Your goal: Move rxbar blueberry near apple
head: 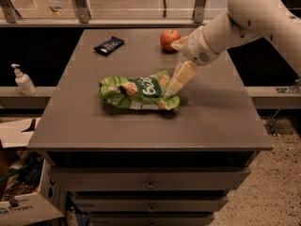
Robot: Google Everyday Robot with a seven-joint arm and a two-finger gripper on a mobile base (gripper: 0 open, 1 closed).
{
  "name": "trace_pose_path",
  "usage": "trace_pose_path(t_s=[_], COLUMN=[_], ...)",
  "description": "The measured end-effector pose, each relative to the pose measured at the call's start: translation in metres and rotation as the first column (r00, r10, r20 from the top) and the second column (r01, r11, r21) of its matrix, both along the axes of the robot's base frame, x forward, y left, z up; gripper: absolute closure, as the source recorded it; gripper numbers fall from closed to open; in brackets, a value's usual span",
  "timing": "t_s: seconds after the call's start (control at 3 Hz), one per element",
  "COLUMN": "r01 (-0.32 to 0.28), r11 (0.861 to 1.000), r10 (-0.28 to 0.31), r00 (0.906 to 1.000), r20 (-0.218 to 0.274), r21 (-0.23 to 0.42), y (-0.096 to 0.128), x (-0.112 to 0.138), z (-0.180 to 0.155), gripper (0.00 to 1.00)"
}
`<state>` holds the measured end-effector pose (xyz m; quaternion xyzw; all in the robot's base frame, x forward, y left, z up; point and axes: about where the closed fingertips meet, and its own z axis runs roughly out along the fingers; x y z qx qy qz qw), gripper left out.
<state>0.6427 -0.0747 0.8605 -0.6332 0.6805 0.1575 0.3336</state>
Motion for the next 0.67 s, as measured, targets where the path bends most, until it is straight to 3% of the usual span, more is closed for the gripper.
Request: trace_pose_path(t_s=[0.67], r01=[-0.04], r11=[0.988], r10=[0.041], r00=[0.9992], r20=[-0.002], r21=[0.149], y=[0.066], x=[0.007], z=[-0.001], gripper=[0.0])
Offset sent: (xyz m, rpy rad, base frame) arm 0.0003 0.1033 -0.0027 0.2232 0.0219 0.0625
